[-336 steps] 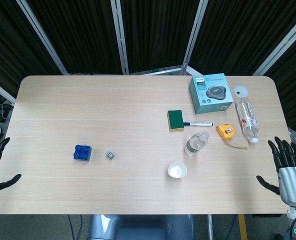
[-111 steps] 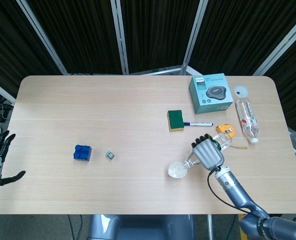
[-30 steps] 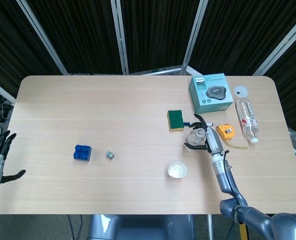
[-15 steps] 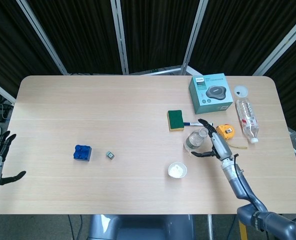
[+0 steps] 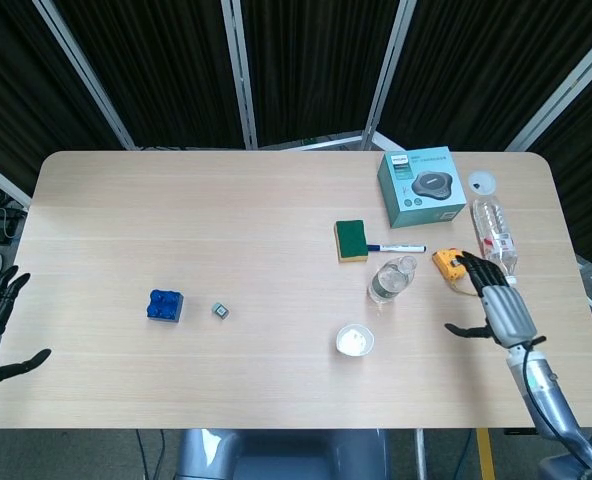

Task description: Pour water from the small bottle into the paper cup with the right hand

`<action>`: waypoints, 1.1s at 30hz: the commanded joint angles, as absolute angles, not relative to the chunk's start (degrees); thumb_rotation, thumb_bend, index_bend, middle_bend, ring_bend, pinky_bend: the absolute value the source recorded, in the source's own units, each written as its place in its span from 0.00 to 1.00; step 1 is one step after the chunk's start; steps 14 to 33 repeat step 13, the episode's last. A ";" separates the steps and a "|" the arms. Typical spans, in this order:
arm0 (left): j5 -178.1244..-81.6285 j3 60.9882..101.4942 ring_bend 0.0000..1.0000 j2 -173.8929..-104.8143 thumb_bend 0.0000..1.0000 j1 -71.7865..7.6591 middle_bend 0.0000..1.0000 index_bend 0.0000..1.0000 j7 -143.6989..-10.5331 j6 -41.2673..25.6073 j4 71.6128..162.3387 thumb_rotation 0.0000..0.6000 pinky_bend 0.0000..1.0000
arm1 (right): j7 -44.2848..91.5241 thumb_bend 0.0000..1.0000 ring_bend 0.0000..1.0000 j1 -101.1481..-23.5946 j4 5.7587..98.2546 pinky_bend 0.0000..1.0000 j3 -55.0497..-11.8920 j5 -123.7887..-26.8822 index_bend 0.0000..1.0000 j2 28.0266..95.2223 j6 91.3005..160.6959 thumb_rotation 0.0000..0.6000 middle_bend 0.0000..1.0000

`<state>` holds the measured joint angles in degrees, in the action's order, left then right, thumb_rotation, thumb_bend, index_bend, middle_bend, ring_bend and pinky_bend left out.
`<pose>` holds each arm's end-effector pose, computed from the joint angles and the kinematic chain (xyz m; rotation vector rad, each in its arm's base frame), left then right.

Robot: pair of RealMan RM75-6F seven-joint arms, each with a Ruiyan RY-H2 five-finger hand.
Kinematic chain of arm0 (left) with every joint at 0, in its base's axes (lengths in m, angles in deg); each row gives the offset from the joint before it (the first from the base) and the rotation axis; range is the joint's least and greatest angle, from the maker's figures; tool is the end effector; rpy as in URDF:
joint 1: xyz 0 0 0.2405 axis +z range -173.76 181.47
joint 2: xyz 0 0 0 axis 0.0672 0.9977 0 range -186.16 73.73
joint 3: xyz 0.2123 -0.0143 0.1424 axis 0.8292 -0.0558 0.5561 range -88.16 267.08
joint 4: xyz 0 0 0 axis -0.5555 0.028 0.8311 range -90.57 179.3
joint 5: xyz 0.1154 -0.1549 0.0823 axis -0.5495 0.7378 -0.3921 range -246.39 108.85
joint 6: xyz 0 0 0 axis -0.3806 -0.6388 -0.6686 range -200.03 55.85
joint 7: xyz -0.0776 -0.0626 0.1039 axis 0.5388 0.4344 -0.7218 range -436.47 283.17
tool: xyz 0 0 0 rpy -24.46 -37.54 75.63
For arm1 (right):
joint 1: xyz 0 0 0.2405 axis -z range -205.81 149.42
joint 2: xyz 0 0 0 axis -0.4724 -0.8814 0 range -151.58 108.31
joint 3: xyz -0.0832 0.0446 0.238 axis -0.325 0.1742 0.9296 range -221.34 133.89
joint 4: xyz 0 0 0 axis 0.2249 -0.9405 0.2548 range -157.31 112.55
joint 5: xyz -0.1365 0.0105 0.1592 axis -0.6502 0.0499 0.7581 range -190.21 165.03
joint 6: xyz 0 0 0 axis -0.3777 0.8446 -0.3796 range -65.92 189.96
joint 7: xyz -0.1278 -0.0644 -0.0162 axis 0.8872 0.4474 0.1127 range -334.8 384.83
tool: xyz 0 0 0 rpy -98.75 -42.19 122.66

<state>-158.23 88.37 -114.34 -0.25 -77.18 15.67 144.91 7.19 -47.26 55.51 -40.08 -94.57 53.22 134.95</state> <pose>-0.2842 0.1687 0.1777 -1.4137 -0.8970 -0.9620 -0.3072 -0.2665 0.1008 1.4543 -1.1350 1.0948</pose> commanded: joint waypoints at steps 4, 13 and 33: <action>-158.94 88.36 0.00 -114.38 0.00 -0.01 0.00 0.00 -76.90 16.45 144.67 1.00 0.00 | 17.62 0.00 0.00 -40.43 66.47 0.00 -40.41 -95.27 0.00 47.38 145.97 1.00 0.00; -160.36 88.74 0.00 -114.75 0.00 0.14 0.00 0.00 -77.32 16.99 144.40 1.00 0.00 | 29.22 0.00 0.00 -37.74 72.16 0.00 -41.17 -98.30 0.00 46.47 151.00 1.00 0.00; -160.36 88.74 0.00 -114.75 0.00 0.14 0.00 0.00 -77.32 16.99 144.40 1.00 0.00 | 29.22 0.00 0.00 -37.74 72.16 0.00 -41.17 -98.30 0.00 46.47 151.00 1.00 0.00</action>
